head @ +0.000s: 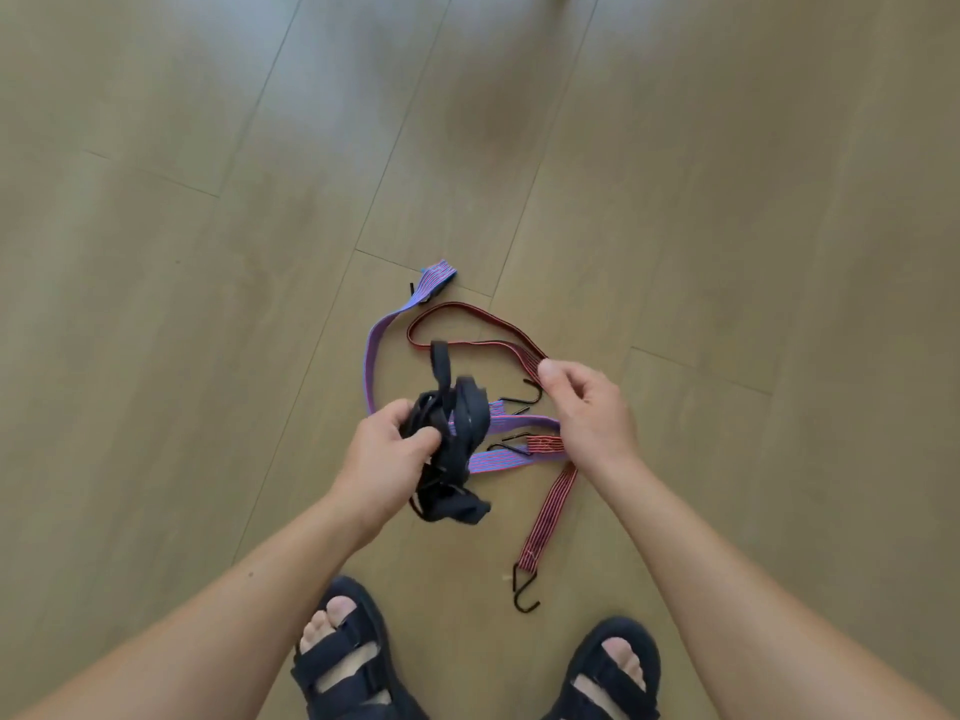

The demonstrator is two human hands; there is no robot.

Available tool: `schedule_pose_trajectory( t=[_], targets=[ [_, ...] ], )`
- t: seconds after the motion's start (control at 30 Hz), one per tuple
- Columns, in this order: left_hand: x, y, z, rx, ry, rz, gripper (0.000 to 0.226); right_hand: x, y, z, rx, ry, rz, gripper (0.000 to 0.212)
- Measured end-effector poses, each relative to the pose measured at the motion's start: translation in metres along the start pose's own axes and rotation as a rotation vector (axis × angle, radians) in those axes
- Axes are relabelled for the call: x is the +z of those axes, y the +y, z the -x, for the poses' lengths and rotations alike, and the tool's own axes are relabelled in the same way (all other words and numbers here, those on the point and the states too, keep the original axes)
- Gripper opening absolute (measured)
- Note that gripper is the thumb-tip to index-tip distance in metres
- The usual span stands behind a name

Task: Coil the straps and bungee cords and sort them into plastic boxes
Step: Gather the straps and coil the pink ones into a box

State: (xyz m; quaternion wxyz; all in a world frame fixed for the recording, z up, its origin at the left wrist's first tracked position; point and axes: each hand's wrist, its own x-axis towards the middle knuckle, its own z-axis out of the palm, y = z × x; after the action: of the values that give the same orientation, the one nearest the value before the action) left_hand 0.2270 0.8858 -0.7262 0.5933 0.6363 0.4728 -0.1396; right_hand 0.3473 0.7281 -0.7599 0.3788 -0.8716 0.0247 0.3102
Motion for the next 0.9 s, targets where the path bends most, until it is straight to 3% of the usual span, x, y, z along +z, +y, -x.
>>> schedule_pose_trajectory(
  t=[0.1,0.17,0.2,0.33,0.4,0.47,0.53,0.67,0.73,0.8,0.9],
  targets=[
    [0.000,-0.021,-0.006,-0.050,-0.024,0.036,0.006,0.023,0.045,-0.029,0.209,-0.031,0.430,0.069],
    [0.000,-0.028,-0.006,-0.115,-0.081,0.135,0.020,0.041,0.065,-0.033,0.283,-0.028,0.539,0.083],
    [0.000,-0.031,-0.006,-0.144,-0.104,0.183,0.020,0.051,0.072,-0.032,0.287,-0.034,0.560,0.078],
    [-0.003,-0.023,0.003,-0.156,-0.115,0.161,0.011,0.066,0.071,-0.020,0.250,-0.135,0.495,0.018],
    [-0.008,-0.013,0.016,-0.141,-0.090,0.112,0.034,0.056,0.055,-0.005,0.184,-0.181,0.356,0.008],
    [-0.015,0.005,0.033,-0.139,-0.033,0.117,0.032,0.035,0.026,0.017,0.123,-0.170,0.190,0.002],
    [-0.025,0.034,0.058,-0.125,-0.026,0.142,0.012,0.007,-0.012,0.043,0.100,-0.146,0.061,0.008],
    [-0.049,0.110,0.120,-0.095,-0.044,0.205,0.013,-0.061,-0.086,0.100,0.068,-0.171,-0.231,0.013],
    [-0.060,0.155,0.159,-0.061,-0.054,0.228,0.012,-0.101,-0.122,0.132,-0.032,-0.147,-0.240,0.002],
    [-0.069,0.204,0.200,-0.024,-0.077,0.318,0.011,-0.146,-0.163,0.164,-0.133,-0.125,-0.213,0.016],
    [-0.080,0.273,0.260,0.026,-0.226,0.324,0.046,-0.218,-0.227,0.211,-0.246,-0.102,-0.218,0.006]
  ],
)
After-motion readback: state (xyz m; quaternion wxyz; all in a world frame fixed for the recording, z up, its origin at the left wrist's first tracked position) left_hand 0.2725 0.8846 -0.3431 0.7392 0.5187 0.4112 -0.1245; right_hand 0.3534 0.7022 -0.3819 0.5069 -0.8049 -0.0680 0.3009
